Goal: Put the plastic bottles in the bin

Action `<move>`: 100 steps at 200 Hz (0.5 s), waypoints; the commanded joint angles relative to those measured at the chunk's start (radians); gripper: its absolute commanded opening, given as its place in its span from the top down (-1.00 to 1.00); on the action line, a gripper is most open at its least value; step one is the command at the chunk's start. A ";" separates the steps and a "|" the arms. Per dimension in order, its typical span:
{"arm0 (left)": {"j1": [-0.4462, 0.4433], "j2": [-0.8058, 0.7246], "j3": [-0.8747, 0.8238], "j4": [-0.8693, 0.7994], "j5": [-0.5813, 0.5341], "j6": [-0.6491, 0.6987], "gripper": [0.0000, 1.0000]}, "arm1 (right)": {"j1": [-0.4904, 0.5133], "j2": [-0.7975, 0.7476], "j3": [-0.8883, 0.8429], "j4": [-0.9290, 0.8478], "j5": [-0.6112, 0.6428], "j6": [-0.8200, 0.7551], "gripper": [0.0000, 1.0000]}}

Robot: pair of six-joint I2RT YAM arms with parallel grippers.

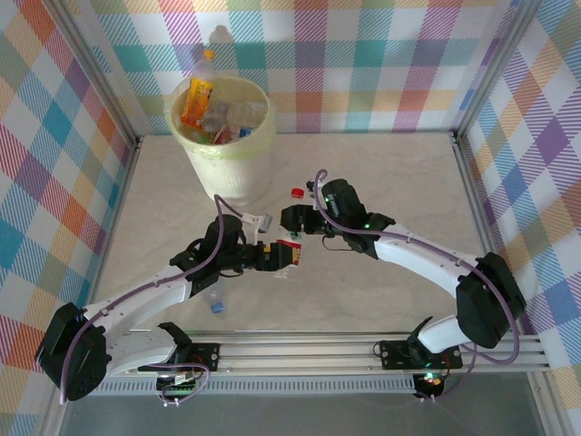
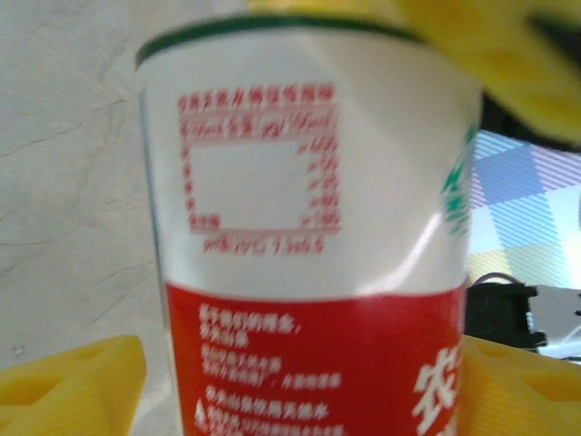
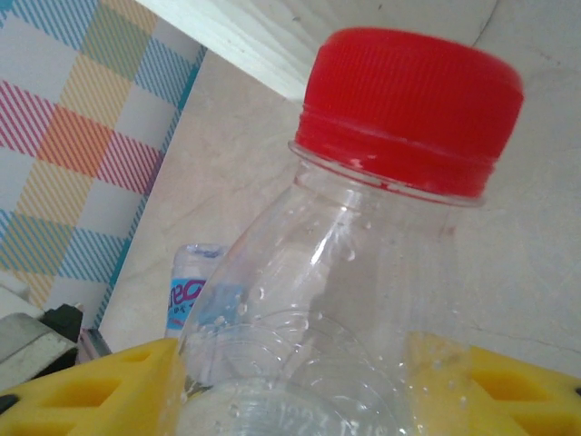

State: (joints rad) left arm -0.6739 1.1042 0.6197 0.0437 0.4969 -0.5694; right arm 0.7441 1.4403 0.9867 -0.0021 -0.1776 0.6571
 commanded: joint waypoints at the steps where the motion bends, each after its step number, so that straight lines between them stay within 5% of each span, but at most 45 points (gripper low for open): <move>1: -0.016 -0.005 0.030 0.026 0.030 -0.001 -0.35 | 0.009 -0.030 -0.019 -0.001 -0.041 -0.006 -0.24; 55: -0.018 -0.028 0.034 0.011 0.021 -0.004 -0.04 | 0.009 -0.049 -0.019 -0.019 -0.053 0.010 -0.34; 100: -0.016 -0.076 0.097 -0.099 -0.029 -0.026 0.00 | 0.009 -0.119 -0.024 -0.054 -0.062 0.004 -0.83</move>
State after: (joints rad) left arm -0.6815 1.0752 0.6357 0.0063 0.5022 -0.5884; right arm 0.7467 1.3945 0.9737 -0.0311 -0.2054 0.6701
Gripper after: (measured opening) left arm 0.543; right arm 0.868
